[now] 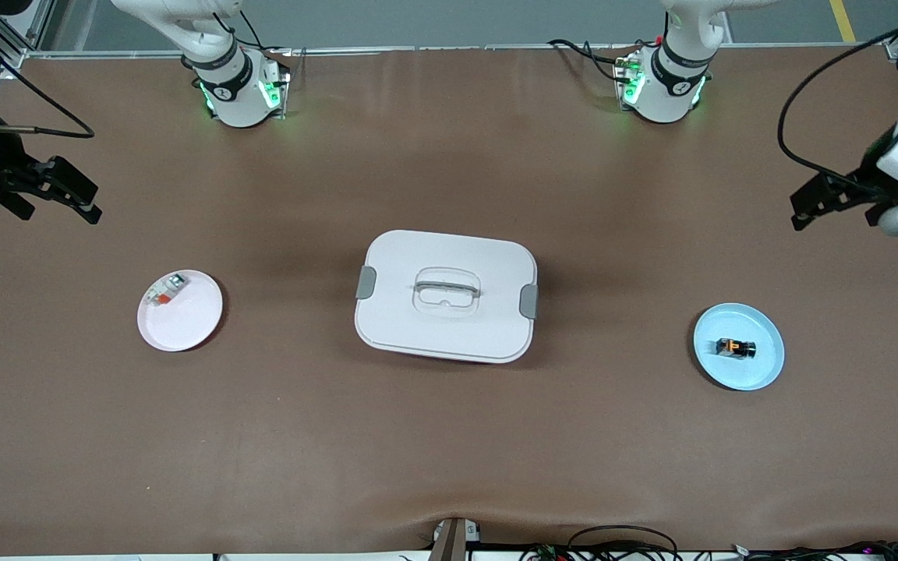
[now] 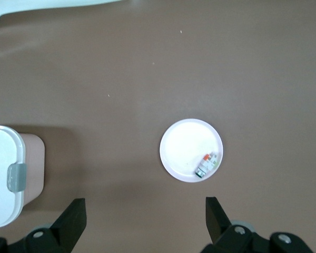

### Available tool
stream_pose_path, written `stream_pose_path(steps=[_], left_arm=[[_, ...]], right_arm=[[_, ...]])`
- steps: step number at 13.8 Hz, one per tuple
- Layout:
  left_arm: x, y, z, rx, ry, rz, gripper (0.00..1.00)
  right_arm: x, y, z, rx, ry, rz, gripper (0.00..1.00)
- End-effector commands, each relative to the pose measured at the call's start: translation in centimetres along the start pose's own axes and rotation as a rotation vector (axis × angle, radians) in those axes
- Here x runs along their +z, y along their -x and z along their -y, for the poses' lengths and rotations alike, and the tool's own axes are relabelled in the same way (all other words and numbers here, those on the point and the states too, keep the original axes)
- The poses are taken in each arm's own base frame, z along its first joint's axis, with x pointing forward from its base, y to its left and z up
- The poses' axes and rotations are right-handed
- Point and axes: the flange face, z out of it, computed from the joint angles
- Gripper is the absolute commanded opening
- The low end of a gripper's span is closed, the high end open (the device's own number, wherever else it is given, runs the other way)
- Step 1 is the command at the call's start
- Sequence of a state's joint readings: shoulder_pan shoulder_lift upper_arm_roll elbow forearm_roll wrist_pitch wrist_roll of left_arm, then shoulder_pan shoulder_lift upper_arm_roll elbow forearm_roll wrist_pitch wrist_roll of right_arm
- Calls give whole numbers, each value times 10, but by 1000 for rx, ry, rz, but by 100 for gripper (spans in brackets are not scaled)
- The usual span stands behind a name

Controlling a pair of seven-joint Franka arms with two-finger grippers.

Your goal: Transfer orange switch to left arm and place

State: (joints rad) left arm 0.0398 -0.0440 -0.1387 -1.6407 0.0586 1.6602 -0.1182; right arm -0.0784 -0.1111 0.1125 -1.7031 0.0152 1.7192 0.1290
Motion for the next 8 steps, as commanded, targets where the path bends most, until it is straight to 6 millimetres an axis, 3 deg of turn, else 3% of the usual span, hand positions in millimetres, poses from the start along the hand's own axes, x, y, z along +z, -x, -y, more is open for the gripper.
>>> stream_pose_path(steps=[1, 8], left_arm=[[-6, 30, 5, 2, 27, 1, 100], [-17, 48, 3, 14, 25, 25, 100]], right_arm=[[-4, -16, -5, 15, 17, 71, 100], [20, -41, -10, 32, 8, 121, 100]])
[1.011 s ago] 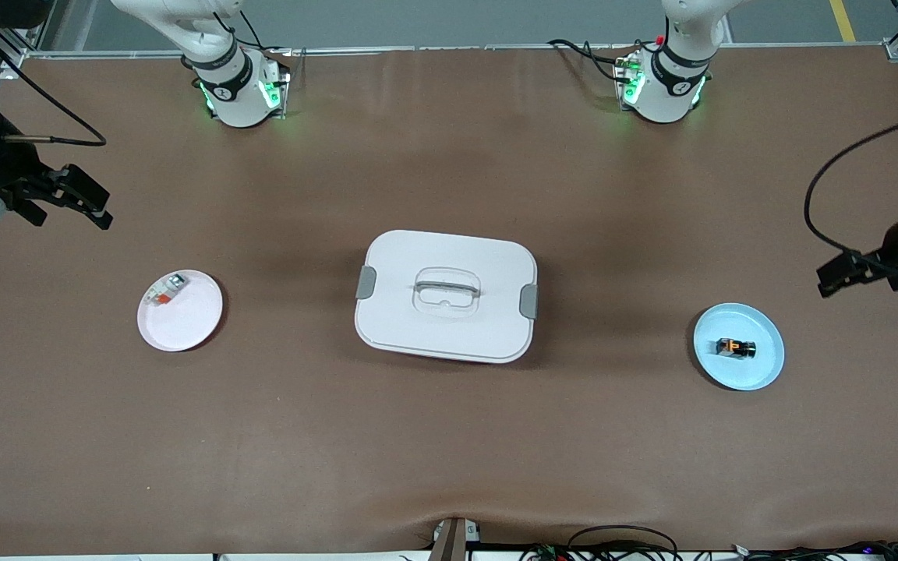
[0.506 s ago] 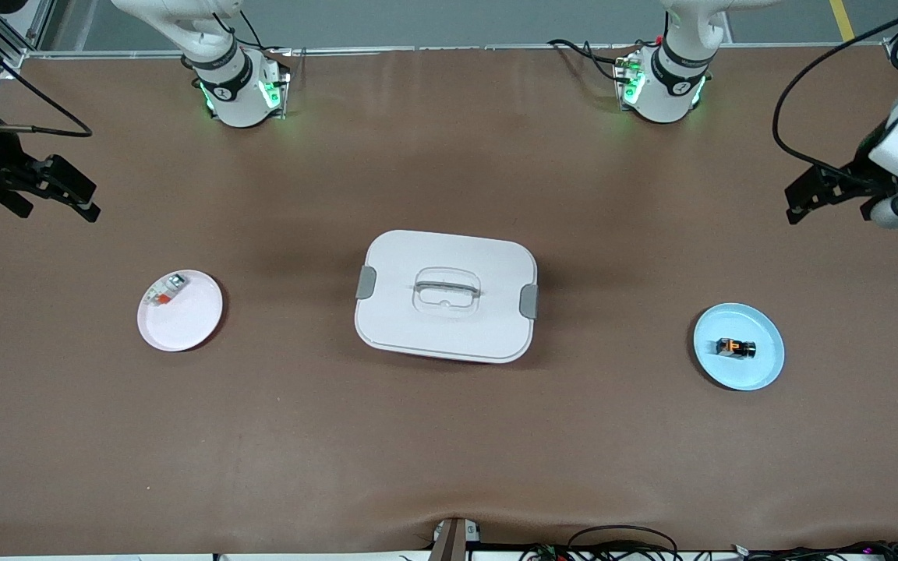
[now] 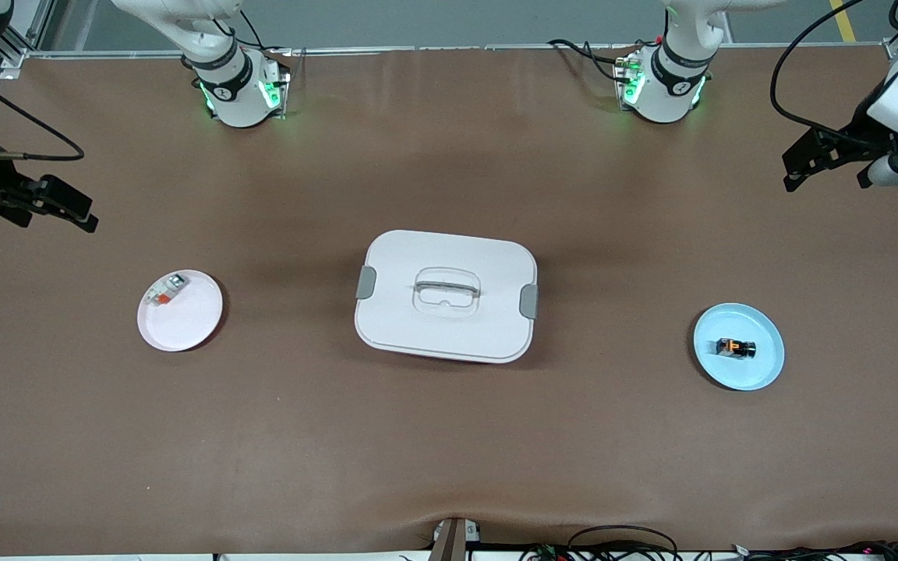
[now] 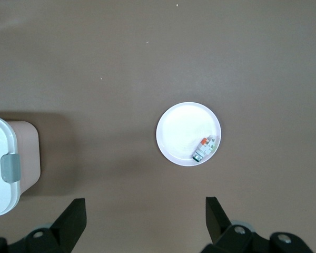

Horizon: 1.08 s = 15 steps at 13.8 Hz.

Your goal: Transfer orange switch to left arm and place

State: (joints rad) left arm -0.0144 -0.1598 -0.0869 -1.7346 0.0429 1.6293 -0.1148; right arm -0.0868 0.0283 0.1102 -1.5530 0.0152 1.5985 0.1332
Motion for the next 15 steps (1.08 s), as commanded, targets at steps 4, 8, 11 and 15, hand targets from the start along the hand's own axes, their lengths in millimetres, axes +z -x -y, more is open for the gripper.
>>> stream_pose_path(steps=[4, 8, 11, 15], left_arm=[[-3, 6, 10, 14, 31, 25, 100], [-1, -4, 25, 6, 33, 25, 100], [-1, -4, 24, 6, 38, 26, 100], [2, -5, 27, 45, 26, 32, 100]], right_arm=[[11, -16, -4, 47, 6, 30, 100], [17, -20, -8, 58, 8, 40, 100], [22, -15, 1, 53, 16, 72, 100], [23, -14, -5, 59, 25, 81, 100]])
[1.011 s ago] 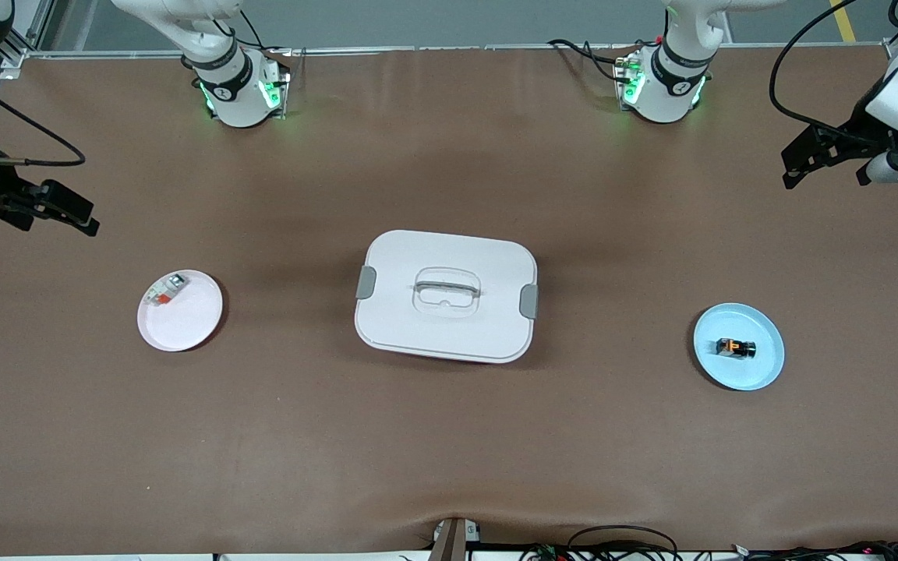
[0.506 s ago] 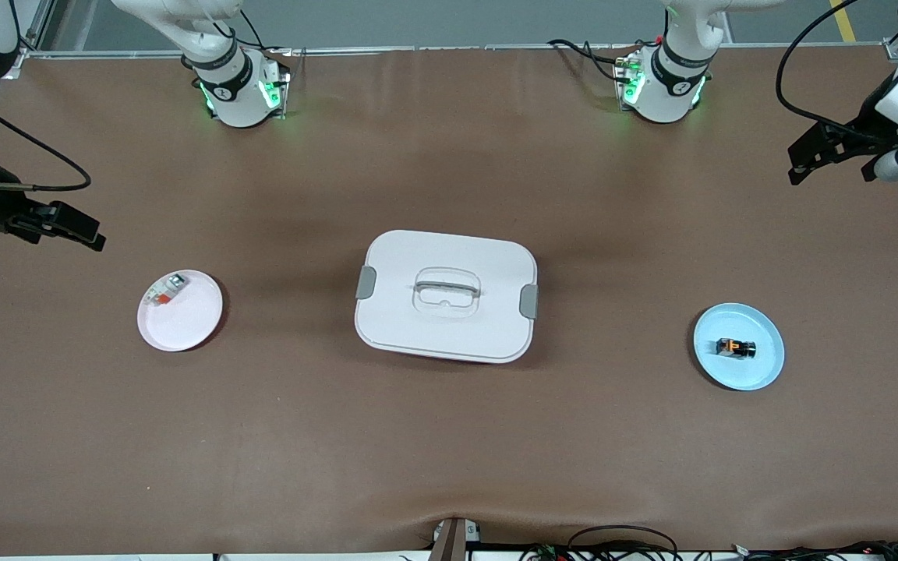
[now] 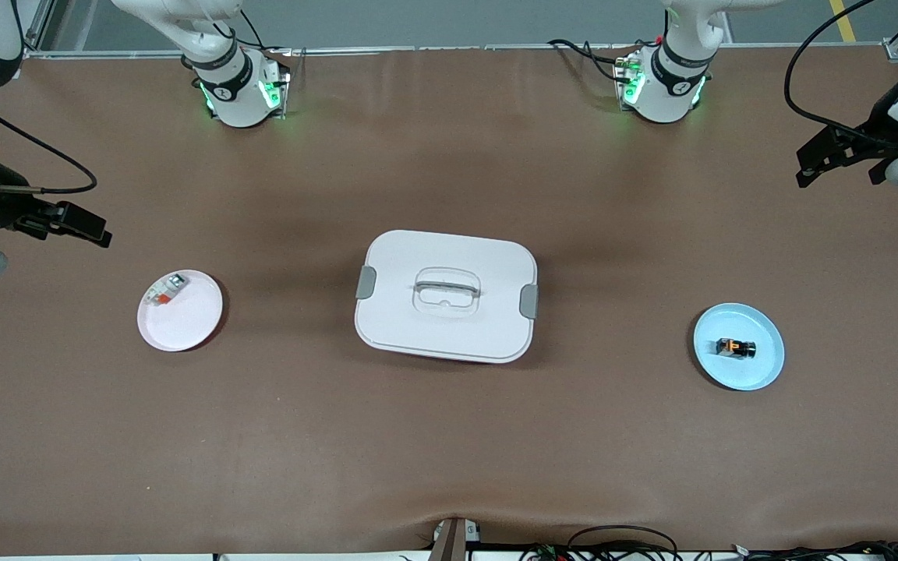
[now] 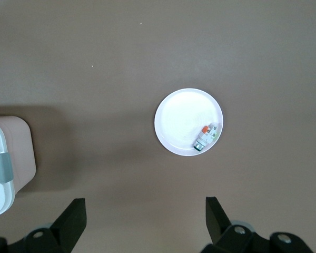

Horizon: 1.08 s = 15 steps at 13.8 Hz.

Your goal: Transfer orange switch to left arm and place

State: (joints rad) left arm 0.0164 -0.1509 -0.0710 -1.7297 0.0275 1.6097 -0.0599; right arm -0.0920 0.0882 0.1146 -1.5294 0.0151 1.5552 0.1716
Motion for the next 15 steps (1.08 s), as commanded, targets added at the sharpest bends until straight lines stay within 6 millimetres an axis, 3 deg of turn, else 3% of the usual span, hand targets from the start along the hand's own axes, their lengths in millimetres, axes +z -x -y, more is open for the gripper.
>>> stream_pose_path(steps=[1, 3, 15], left_arm=[[-4, -3, 12, 51, 13, 4, 100], [-9, -6, 24, 34, 19, -9, 100], [-14, -7, 24, 6, 7, 13, 100]], right_arm=[[-3, -2, -4, 22, 20, 6, 100], [-3, 1, 1, 17, 23, 16, 100], [0, 2, 2, 54, 26, 33, 100]])
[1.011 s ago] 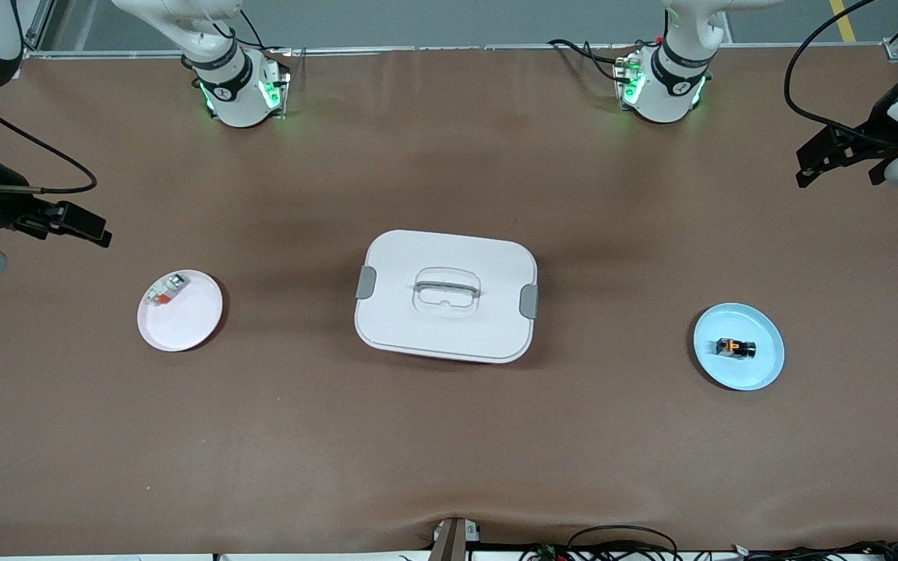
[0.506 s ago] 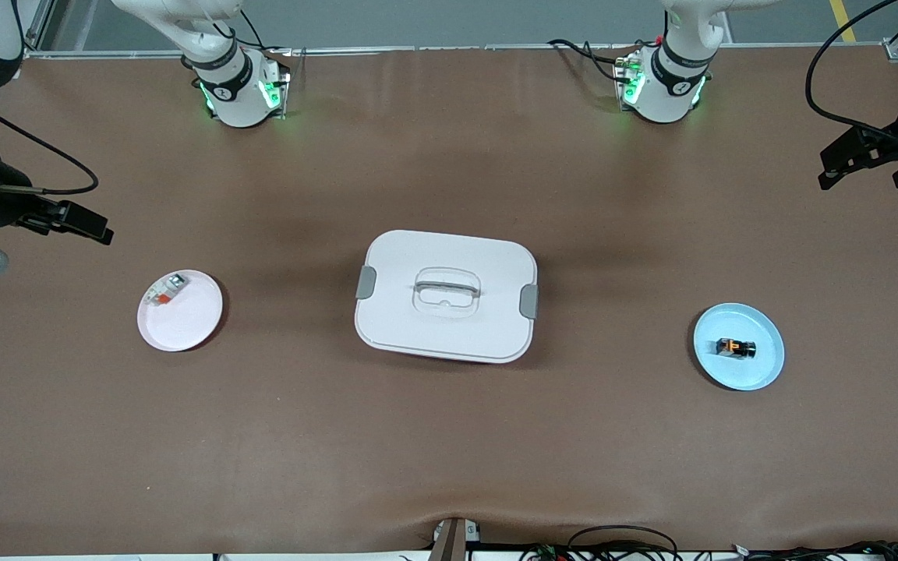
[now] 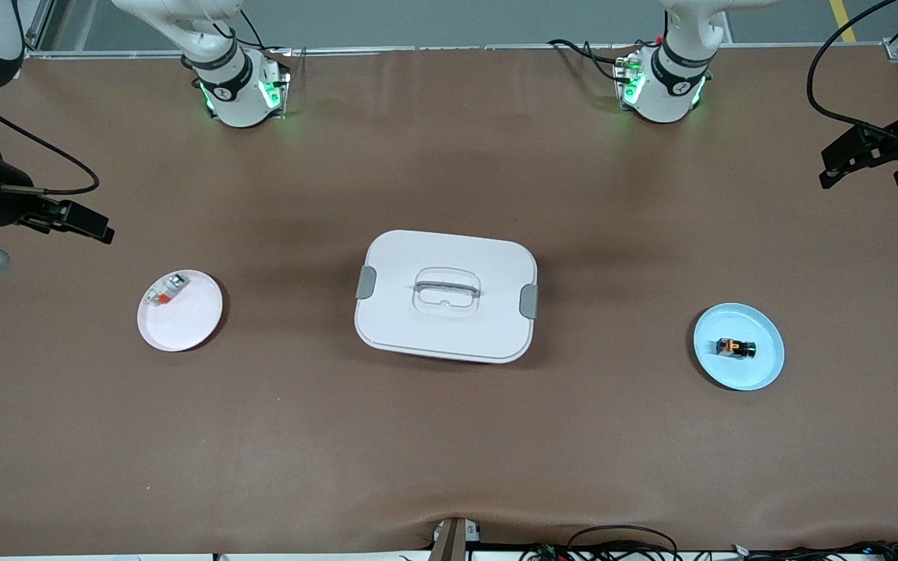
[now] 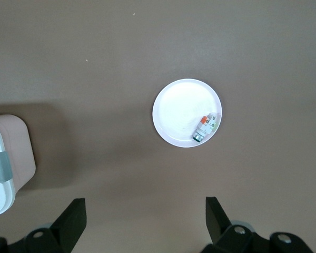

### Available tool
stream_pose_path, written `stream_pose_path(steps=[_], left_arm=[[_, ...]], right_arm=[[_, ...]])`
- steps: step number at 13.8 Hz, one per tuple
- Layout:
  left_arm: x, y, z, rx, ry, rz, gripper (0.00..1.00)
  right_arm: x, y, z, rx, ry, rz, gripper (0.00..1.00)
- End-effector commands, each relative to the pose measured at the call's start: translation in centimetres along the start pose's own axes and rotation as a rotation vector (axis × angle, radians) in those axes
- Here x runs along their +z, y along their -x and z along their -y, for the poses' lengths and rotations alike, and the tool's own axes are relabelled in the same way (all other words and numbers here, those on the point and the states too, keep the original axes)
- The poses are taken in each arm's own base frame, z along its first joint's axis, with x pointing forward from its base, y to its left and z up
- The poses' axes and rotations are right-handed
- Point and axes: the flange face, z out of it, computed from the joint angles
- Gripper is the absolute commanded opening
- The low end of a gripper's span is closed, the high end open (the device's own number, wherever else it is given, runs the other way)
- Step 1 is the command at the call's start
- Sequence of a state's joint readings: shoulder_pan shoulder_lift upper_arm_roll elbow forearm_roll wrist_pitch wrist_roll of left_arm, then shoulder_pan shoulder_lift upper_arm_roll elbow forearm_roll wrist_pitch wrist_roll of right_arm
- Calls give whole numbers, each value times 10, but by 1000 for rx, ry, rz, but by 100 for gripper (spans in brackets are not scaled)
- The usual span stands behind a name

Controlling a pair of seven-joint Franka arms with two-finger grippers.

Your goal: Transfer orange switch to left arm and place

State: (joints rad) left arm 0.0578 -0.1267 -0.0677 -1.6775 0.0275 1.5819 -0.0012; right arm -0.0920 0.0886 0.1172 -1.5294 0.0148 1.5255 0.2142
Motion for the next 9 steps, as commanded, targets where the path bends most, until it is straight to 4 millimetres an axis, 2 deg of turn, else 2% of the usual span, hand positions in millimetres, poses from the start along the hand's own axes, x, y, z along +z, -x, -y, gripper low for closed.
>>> stream_pose_path(steps=[1, 9], left_arm=[[-5, 0, 1, -9, 7, 13, 100], [-8, 1, 2, -8, 5, 19, 100]], right_arm=[[-2, -1, 1, 15, 20, 3, 100], [-2, -1, 1, 15, 20, 3, 100]])
